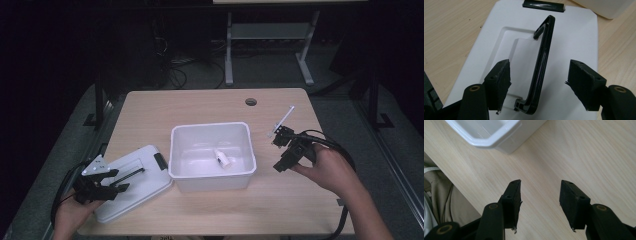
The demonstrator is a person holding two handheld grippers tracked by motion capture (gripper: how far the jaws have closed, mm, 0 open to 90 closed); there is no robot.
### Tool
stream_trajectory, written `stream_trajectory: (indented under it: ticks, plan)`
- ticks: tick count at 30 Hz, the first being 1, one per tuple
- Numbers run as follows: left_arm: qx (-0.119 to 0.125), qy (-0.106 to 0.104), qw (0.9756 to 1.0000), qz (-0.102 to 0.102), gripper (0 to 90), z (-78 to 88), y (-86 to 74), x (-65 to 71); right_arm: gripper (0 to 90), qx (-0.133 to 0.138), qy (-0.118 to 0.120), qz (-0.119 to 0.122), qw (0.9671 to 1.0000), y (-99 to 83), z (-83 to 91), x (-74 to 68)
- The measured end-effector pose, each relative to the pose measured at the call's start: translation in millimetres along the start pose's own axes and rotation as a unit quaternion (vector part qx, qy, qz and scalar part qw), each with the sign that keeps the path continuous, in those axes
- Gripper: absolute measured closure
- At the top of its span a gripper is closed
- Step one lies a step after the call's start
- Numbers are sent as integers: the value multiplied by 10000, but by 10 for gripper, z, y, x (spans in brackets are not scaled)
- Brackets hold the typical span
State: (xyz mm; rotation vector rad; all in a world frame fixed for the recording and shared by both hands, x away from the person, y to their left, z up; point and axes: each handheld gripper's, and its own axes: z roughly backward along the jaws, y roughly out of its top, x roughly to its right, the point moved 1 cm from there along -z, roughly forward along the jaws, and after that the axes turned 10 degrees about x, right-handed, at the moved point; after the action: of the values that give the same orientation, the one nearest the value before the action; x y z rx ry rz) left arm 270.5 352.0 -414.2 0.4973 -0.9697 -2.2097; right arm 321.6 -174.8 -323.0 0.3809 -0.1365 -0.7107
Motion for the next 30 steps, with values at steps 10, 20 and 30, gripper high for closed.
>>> stream_trajectory:
  ticks: [10, 20, 30]
  plan:
    - [11, -21, 10000, 15, 337, -35, 2, 9, 482, 58, 60, -178, 9998, -211, -134, 60]
    - [-20, -38, 10000, 25, 337, -53, -7, 6, 452, 101, 166, -256, 9995, -403, -328, 91]
    - [-78, -73, 9999, -24, 336, -75, 17, -8, 431, 261, 222, -328, 9989, -581, -521, 94]
